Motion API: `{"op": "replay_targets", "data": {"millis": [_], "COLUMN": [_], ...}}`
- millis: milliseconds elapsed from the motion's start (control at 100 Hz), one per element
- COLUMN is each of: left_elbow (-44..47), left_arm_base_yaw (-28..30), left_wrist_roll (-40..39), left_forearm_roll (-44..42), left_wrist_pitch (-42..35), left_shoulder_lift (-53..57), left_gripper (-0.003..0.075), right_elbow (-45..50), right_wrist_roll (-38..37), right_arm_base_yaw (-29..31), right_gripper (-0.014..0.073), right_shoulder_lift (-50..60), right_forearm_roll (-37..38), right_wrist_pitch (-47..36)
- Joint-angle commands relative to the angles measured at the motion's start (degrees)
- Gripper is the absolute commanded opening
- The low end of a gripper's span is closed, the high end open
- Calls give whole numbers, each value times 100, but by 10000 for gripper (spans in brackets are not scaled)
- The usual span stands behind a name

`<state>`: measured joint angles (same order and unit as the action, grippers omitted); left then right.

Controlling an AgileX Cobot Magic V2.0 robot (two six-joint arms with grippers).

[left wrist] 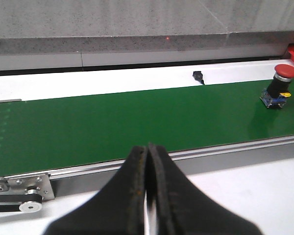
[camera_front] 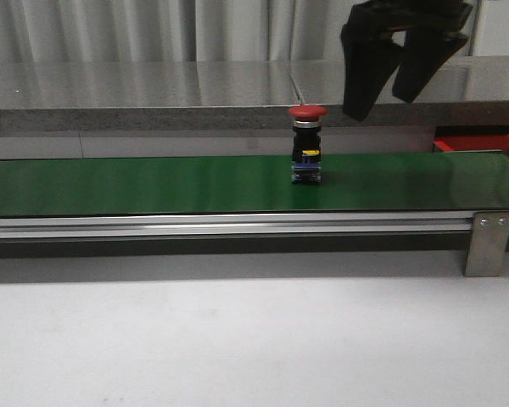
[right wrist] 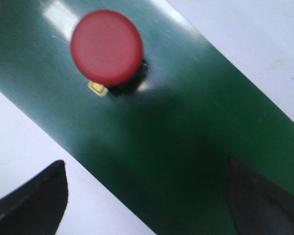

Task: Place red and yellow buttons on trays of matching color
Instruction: 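Lower the right gripper onto the red button on the belt, grasp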

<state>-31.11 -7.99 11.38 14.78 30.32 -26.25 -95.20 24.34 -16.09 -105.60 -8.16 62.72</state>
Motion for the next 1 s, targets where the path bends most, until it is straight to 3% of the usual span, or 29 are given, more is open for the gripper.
{"op": "replay_targets", "data": {"millis": [0, 230, 300, 490, 580, 990], "left_elbow": [-150, -150, -150, -150, -150, -150], "left_arm_base_yaw": [-60, -60, -60, -60, -60, -60], "left_wrist_roll": [9, 9, 9, 9, 9, 9], "left_forearm_roll": [111, 111, 111, 111, 111, 111], "left_wrist_pitch": [-409, -409, -409, -409, -409, -409], "left_shoulder_lift": [-22, -22, -22, -22, -22, -22], "left_gripper": [-19, -19, -19, -19, -19, -19], "right_elbow": [-233, -233, -233, -233, -233, -233], "right_wrist_roll": [175, 174, 174, 169, 158, -602], "right_arm_base_yaw": [-45, -57, -57, -57, -52, 179], "right_gripper": [636, 631, 594, 278, 181, 150], "right_shoulder_lift": [76, -238, -288, -329, -322, 254], "right_forearm_roll": [-209, -378, -408, -480, -493, -513], "right_wrist_pitch": [-319, -905, -992, -1131, -1247, -1915]}}
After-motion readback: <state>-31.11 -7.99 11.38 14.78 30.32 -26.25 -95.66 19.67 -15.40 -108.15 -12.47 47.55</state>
